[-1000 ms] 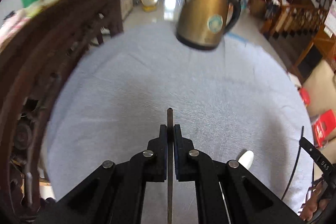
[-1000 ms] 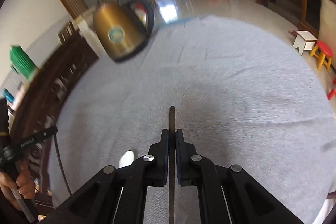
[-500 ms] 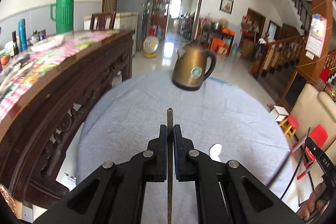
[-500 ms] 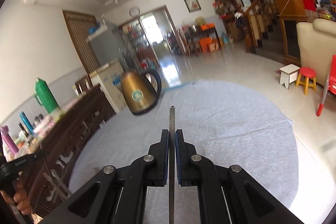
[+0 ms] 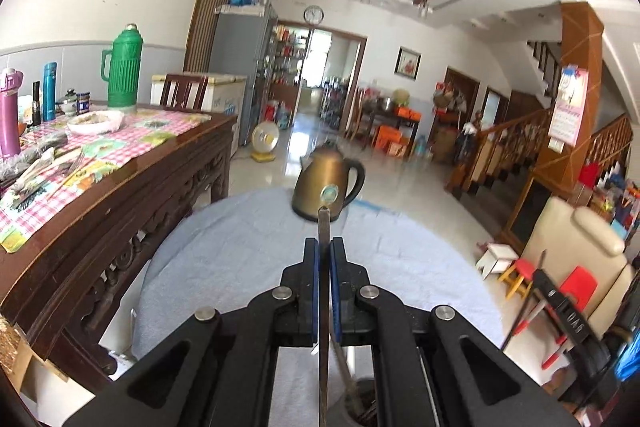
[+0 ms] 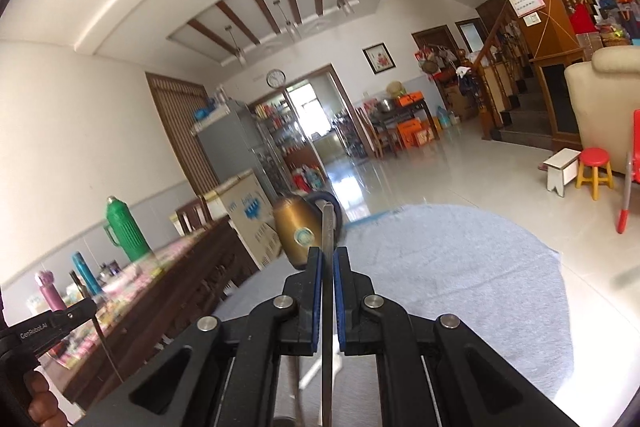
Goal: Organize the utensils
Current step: 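Lift both held chopsticks off the cloth and carry them over the dark holder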
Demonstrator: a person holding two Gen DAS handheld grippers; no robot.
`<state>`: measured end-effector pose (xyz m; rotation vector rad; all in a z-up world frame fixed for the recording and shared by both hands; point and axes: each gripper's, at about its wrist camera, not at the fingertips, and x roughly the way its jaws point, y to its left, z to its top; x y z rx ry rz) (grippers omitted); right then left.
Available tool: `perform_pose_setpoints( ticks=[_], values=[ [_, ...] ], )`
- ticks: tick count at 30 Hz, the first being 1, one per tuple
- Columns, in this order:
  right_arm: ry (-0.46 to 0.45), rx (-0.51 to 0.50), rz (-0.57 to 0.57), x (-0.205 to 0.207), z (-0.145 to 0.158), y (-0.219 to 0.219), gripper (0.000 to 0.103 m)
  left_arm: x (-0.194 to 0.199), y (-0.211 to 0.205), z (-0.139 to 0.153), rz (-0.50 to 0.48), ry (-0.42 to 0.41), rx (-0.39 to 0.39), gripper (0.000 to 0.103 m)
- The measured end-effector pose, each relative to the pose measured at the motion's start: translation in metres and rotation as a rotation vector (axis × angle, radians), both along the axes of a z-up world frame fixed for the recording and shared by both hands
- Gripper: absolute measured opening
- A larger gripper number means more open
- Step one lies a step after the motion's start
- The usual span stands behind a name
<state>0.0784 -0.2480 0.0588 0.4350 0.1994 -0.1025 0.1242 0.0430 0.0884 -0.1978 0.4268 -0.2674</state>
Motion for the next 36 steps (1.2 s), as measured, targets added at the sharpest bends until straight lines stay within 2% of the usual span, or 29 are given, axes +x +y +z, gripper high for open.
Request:
perform_pose_setpoints(
  ticks=[7,10,15,17,26,36],
  values=[
    [-0.13,0.019,-0.051,0.004,0.008,0.022,0.007,0.002,-0.009,0.009,0.024,-0.075,-0.085,0.005],
    [-0.162,0.028,-0.072,0.01,0.002,0.034,0.007,0.005,-0.016,0.0,0.041,-0.107,-0.099,0.005],
    [-0.172,-0.024,-0.097,0.018,-0.014,0.052,0.007,0.002,-0.025,-0.021,0.064,-0.151,-0.11,0.005],
    [-0.17,-0.05,-0.102,0.019,-0.02,0.057,0.007,0.002,-0.028,-0.032,0.069,-0.144,-0.111,0.005],
    [-0.156,-0.116,-0.073,0.008,-0.039,0.065,0.007,-0.006,-0.037,-0.06,0.113,-0.153,-0.028,0.005],
    [-0.131,-0.119,-0.031,-0.006,-0.045,0.065,0.007,-0.015,-0.05,-0.064,0.099,-0.138,0.042,0.006]
  ],
)
